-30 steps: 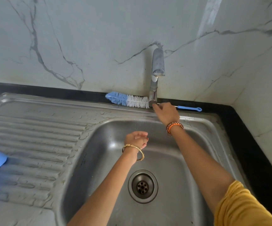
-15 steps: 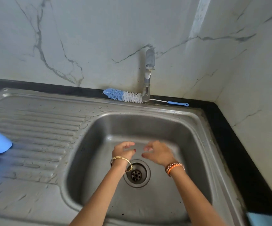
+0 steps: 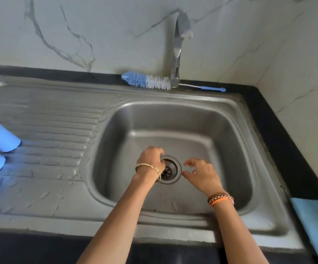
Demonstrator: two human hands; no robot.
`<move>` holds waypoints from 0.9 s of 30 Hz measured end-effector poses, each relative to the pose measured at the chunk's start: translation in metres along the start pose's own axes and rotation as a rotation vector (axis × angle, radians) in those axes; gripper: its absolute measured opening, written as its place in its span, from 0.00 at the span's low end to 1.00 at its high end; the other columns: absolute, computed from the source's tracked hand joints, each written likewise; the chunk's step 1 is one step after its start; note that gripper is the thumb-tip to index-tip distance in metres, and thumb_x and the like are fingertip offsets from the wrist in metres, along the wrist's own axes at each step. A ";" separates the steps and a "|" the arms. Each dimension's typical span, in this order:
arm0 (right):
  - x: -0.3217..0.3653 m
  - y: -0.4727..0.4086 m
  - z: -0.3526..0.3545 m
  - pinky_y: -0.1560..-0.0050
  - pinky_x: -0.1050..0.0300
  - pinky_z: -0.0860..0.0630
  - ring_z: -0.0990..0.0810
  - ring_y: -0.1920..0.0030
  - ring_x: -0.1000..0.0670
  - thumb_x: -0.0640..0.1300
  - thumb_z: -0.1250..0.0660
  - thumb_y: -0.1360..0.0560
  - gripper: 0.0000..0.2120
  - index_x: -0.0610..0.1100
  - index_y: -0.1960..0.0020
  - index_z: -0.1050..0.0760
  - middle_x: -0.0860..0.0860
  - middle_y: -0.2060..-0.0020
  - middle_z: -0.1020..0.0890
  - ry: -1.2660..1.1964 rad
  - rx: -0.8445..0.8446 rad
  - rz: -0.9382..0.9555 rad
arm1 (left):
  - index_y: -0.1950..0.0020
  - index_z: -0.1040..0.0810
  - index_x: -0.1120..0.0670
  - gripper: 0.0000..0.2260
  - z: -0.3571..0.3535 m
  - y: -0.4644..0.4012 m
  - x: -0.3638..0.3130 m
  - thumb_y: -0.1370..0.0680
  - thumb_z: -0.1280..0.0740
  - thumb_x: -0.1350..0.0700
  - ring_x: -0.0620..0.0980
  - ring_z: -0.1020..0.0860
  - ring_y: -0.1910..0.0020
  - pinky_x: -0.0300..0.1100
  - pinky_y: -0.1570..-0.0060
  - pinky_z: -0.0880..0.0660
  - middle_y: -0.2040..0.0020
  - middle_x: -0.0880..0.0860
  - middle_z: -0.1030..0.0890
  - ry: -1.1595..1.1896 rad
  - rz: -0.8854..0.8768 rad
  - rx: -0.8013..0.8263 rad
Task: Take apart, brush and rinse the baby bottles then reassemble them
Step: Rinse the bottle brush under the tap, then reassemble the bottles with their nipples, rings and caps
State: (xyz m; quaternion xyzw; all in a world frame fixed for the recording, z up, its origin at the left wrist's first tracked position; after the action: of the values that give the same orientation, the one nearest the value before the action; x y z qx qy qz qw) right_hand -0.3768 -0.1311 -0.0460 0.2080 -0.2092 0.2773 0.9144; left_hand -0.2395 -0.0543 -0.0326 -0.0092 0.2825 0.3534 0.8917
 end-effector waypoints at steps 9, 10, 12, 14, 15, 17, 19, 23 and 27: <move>0.023 -0.004 0.015 0.62 0.60 0.34 0.22 0.57 0.43 0.32 0.35 0.33 0.11 0.48 0.65 0.27 0.51 0.67 0.24 -0.026 -0.217 0.106 | 0.54 0.18 0.53 0.12 -0.003 0.001 -0.001 0.28 0.36 0.68 0.55 0.21 0.49 0.42 0.54 0.27 0.50 0.54 0.19 -0.150 -0.031 0.054; 0.022 -0.005 0.008 0.58 0.60 0.31 0.21 0.53 0.44 0.35 0.34 0.32 0.09 0.48 0.60 0.24 0.50 0.61 0.21 0.012 -0.118 0.117 | 0.50 0.18 0.52 0.13 -0.007 0.001 0.001 0.28 0.34 0.66 0.55 0.22 0.47 0.42 0.52 0.26 0.47 0.54 0.20 -0.179 -0.030 0.115; 0.016 -0.001 -0.012 0.44 0.58 0.29 0.23 0.44 0.45 0.38 0.31 0.30 0.15 0.49 0.45 0.22 0.47 0.46 0.23 0.110 0.109 0.100 | 0.42 0.20 0.52 0.16 -0.013 0.005 0.009 0.29 0.31 0.65 0.56 0.23 0.44 0.44 0.47 0.25 0.43 0.55 0.21 -0.188 -0.004 0.194; 0.016 0.005 -0.011 0.45 0.54 0.28 0.22 0.47 0.43 0.37 0.32 0.30 0.14 0.46 0.46 0.23 0.45 0.43 0.26 0.073 0.048 0.069 | 0.45 0.19 0.54 0.14 -0.004 0.007 0.013 0.28 0.33 0.66 0.57 0.22 0.45 0.44 0.45 0.25 0.45 0.56 0.20 -0.099 0.019 0.131; 0.020 0.010 -0.003 0.49 0.54 0.28 0.22 0.50 0.41 0.35 0.33 0.30 0.10 0.43 0.49 0.23 0.44 0.46 0.25 0.030 -0.080 0.069 | 0.48 0.18 0.55 0.12 0.002 0.007 0.015 0.28 0.34 0.66 0.56 0.22 0.46 0.43 0.45 0.26 0.47 0.56 0.19 -0.048 0.021 0.061; 0.031 0.016 0.010 0.54 0.54 0.29 0.22 0.52 0.38 0.32 0.37 0.30 0.08 0.40 0.54 0.22 0.42 0.50 0.24 0.017 -0.261 0.088 | 0.48 0.18 0.54 0.12 0.012 0.013 0.012 0.28 0.34 0.65 0.53 0.22 0.45 0.40 0.46 0.28 0.47 0.53 0.18 0.006 -0.013 -0.001; 0.042 0.015 0.002 0.47 0.54 0.30 0.25 0.44 0.40 0.33 0.36 0.30 0.13 0.42 0.48 0.22 0.43 0.46 0.23 0.112 -0.094 0.129 | 0.41 0.21 0.53 0.17 0.012 0.025 0.011 0.29 0.32 0.63 0.52 0.25 0.40 0.40 0.41 0.30 0.41 0.54 0.22 0.045 -0.065 0.071; 0.056 0.022 -0.011 0.33 0.51 0.34 0.31 0.33 0.42 0.42 0.30 0.30 0.26 0.49 0.33 0.31 0.45 0.35 0.28 0.217 0.179 0.090 | 0.36 0.25 0.53 0.23 0.038 0.048 0.034 0.31 0.28 0.61 0.52 0.29 0.36 0.35 0.39 0.37 0.36 0.54 0.27 0.170 -0.069 0.005; 0.107 0.034 0.007 0.33 0.53 0.37 0.33 0.32 0.43 0.41 0.31 0.28 0.29 0.45 0.29 0.36 0.43 0.33 0.30 0.053 -0.049 0.221 | 0.41 0.21 0.54 0.18 0.089 0.068 0.069 0.30 0.27 0.60 0.51 0.24 0.42 0.33 0.48 0.33 0.40 0.52 0.22 0.385 -0.006 -0.162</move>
State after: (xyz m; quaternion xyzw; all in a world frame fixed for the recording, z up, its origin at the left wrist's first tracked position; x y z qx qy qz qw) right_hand -0.3174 -0.0638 0.0220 0.1542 -0.2135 0.3766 0.8882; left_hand -0.1977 0.0593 0.0197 -0.1490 0.4183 0.3640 0.8187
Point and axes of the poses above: each hand's wrist, its own y-axis away from the middle knuckle, its own z-axis out of the back of the hand, x = y × z, the point moved 6 cm from there along -y, towards the middle knuckle
